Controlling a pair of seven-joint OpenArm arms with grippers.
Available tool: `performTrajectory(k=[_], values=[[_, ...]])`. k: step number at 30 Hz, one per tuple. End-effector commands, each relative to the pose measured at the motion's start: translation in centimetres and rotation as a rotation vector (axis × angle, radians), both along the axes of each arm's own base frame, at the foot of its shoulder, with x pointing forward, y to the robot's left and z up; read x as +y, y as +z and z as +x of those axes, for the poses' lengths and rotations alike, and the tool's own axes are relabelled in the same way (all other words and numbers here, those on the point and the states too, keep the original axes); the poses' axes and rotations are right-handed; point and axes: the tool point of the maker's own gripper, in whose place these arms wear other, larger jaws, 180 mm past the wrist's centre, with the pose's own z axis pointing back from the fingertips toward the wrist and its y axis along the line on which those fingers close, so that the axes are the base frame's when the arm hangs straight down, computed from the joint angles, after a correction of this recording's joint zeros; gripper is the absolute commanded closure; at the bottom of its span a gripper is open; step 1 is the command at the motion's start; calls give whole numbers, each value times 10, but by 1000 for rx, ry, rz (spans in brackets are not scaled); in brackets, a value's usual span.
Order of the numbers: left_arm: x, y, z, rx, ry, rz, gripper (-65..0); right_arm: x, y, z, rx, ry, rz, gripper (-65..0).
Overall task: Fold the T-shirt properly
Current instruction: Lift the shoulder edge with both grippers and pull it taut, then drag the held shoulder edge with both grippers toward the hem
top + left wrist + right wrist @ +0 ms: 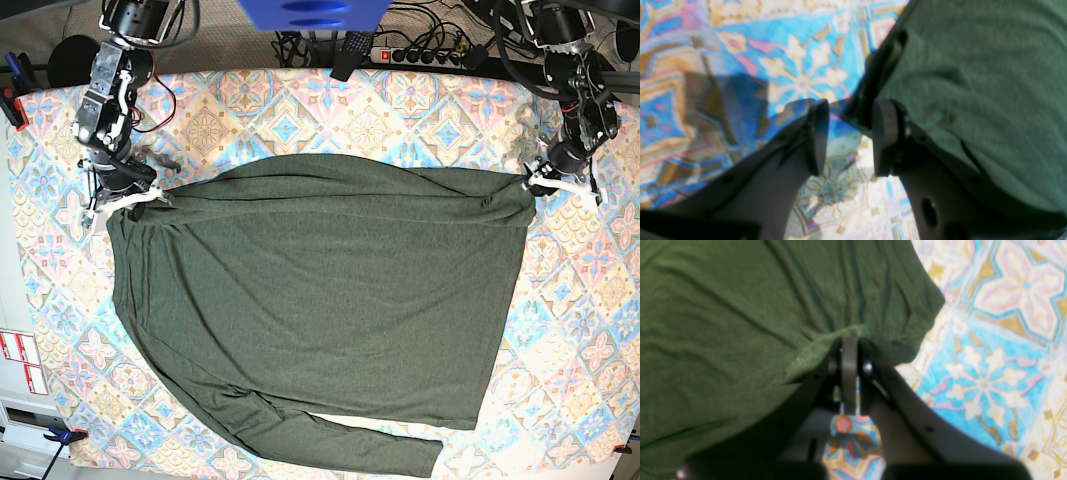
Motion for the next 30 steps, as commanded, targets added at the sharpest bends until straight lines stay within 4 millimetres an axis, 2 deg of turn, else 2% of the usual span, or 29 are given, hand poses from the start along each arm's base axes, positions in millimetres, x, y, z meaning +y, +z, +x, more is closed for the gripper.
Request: performTrajectory(k=[1,8,12,15,20,23,27,30], values=[[10,11,5,-28,-8,32,-229,-5,13,9,-52,0,-17,-1],[9,10,4,-21,-16,36,-230,-4,13,10,-52,4,-16,-1],[-3,8,13,-22,-49,29,-230,-4,13,10,-52,4,-16,-1],[-18,0,16,-15,-65,4,-230,-4,13,10,-52,4,-16,-1],[-25,-14,11,22,-73,-20,-230,-4,13,10,-52,4,-16,-1],[-27,-13,17,15,-78,-22,-230,-4,13,10,-52,4,-16,-1],[-26,-27,8,58,-59,-42,-227,-4,14,10,-53,3,-17,-1],[-32,-29,12,58,-80,-49,-217,-4,14,10,-53,5,-17,-1]])
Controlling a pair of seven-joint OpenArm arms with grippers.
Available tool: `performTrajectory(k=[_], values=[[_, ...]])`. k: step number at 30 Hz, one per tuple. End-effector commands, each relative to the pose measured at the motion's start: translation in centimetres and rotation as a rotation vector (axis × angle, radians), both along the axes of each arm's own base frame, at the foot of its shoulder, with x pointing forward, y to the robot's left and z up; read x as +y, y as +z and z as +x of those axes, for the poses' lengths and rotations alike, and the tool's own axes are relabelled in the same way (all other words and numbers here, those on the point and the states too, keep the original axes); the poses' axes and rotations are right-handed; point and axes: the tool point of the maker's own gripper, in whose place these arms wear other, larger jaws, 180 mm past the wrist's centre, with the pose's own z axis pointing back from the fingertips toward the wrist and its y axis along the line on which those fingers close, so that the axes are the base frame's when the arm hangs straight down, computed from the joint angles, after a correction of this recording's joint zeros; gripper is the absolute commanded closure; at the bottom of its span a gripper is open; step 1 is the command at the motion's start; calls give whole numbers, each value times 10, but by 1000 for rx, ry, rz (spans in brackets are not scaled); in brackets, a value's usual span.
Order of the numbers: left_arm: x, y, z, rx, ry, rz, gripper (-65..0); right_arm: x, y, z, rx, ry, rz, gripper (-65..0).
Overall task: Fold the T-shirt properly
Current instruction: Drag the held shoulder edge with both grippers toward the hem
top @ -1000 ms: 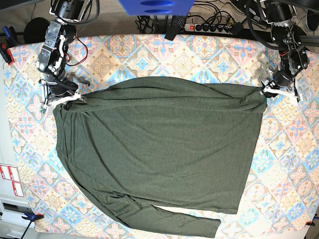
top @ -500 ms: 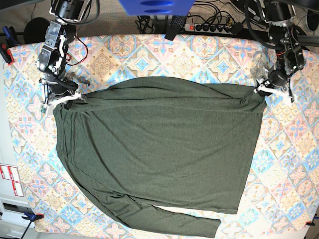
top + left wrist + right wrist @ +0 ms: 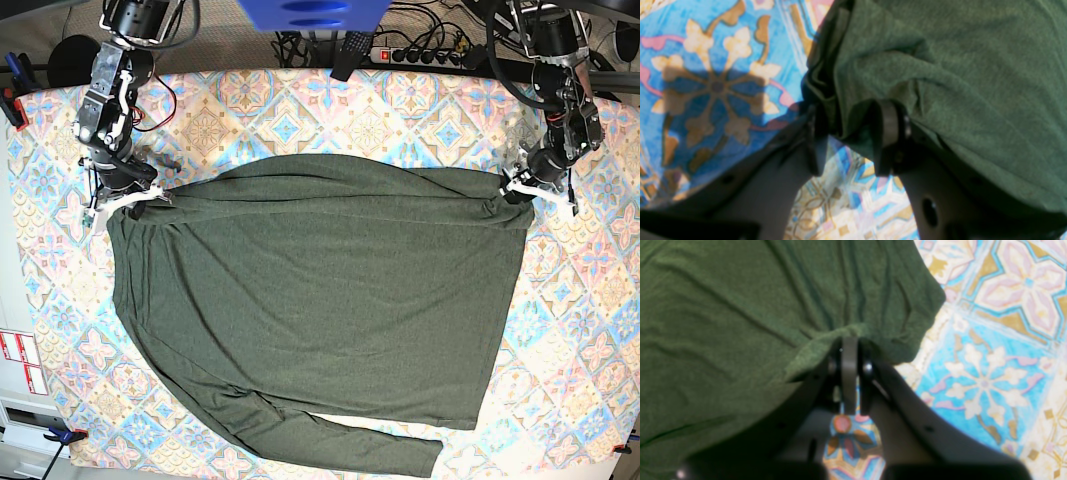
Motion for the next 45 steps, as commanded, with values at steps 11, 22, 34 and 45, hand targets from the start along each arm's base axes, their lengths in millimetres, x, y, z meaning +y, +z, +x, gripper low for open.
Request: performTrajectory(k=[11,22,34,45], values=[[-2,24,6,-57,-71,31,0,-6,13,9,-51,-1,-17,-1],[1,92,66,-288,-47,18,0,-6,28,29,-101,-2,-17,-1],[-6,130,118,-413,-37,-6,0,-5,29,56,-122,-13,16,-1],[2,128,155,-424,28,-73,0,-2,31,85,-141,-21,50,-1]])
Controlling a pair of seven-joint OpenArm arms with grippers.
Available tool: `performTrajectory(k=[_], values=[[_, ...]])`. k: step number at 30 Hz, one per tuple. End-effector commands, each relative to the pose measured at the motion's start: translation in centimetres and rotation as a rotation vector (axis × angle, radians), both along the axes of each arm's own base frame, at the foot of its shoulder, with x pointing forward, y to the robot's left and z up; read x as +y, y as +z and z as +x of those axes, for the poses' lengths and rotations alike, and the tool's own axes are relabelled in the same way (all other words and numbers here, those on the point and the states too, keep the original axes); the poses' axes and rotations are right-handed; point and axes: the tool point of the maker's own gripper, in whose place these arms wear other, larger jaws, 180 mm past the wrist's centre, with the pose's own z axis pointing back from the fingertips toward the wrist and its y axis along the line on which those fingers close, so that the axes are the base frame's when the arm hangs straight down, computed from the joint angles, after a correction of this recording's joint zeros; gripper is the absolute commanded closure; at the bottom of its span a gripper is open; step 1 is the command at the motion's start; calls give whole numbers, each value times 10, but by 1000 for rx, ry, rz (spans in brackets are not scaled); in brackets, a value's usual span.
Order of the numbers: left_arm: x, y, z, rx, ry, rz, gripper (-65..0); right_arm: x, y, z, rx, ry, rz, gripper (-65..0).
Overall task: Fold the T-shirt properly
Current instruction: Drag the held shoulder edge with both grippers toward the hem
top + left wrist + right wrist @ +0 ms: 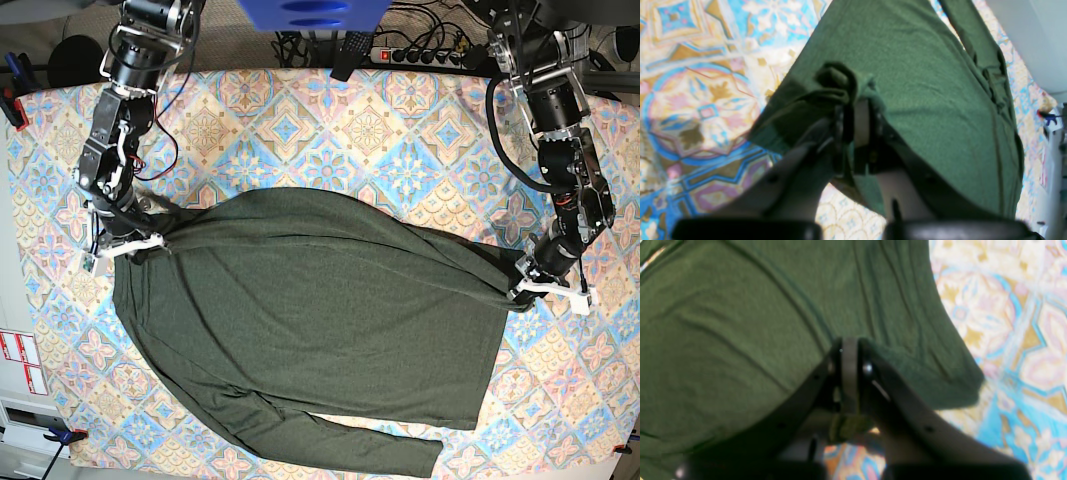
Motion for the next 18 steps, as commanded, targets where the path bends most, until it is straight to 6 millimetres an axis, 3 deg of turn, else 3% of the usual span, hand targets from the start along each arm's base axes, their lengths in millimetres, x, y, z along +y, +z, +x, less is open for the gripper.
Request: performTrajectory(k=[1,7,14,18], values=[[11,28,16,-96,23,29,0,-5,18,15,-64,-4,-15,-1],[15,35,22,-128,42,39,0,-22,22,25,-79,-60,6,-1],[30,8,22,-75,102,34,0,-41,20,25,-79,-125,30,-1],[29,5,22,-71,103,32,0,-48,17,23,-68,-128,20,-1]])
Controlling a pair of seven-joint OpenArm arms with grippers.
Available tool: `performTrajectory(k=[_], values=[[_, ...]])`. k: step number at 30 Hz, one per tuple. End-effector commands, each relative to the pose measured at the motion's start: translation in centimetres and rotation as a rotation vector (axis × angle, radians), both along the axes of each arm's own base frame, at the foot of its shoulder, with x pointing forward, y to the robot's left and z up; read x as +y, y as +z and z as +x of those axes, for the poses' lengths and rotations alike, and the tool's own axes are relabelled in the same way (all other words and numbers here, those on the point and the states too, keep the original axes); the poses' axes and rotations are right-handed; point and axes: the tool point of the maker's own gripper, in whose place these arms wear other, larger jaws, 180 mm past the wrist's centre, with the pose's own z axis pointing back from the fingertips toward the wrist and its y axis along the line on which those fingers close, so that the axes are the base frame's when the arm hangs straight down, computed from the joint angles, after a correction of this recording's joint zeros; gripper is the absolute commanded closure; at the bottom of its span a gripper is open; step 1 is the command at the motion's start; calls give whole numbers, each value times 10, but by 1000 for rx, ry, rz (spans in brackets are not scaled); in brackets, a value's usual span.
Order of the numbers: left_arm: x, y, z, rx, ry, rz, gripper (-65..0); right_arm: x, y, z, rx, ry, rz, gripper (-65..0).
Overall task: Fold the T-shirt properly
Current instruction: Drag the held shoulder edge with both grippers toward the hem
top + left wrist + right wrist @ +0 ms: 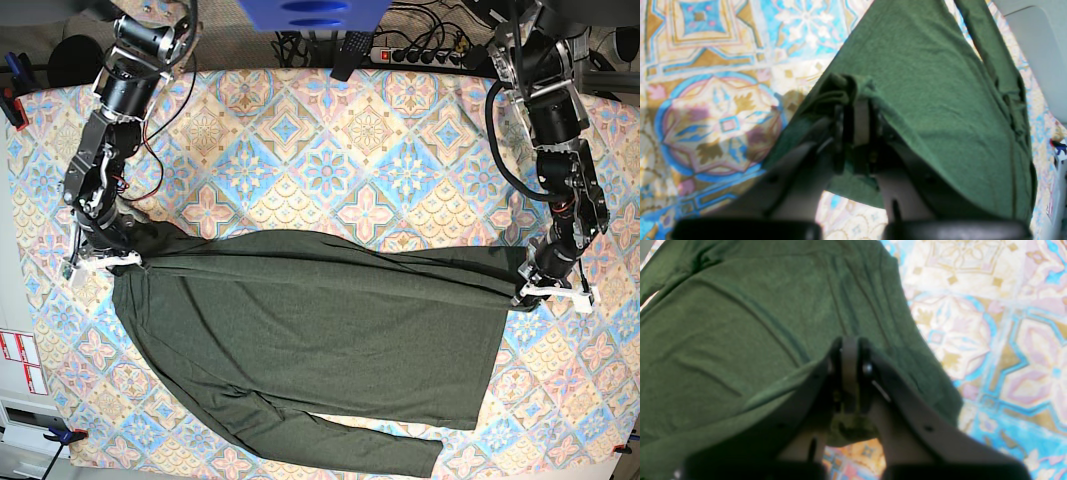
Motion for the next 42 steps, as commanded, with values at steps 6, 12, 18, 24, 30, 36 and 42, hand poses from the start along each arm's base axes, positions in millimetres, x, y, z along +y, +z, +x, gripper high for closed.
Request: performTrajectory(k=[6,12,18,24,30,36,42], values=[[13,27,17,-93,28,55,0,-9,15,15,-53,-10,-15,0],[6,33,27,-113,24,51,0,-6,22,29,-73,-10,2,0],[-2,36,32,-128,21,33,0,-5,37,48,-113,-8,8,0],[-6,27,34,-95,13,57,0,1,21,48,-75,-6,42,-2],[-6,20,35,-65,10,53,-105,1,21,48,-73,-5,40,-61],[-3,9,24,-37,11,59,-357,0,9,35,-43,-8,41,-112],[-2,13,5,-24,-23,78,-379,-3,0,16,-14,-7,22,-145]])
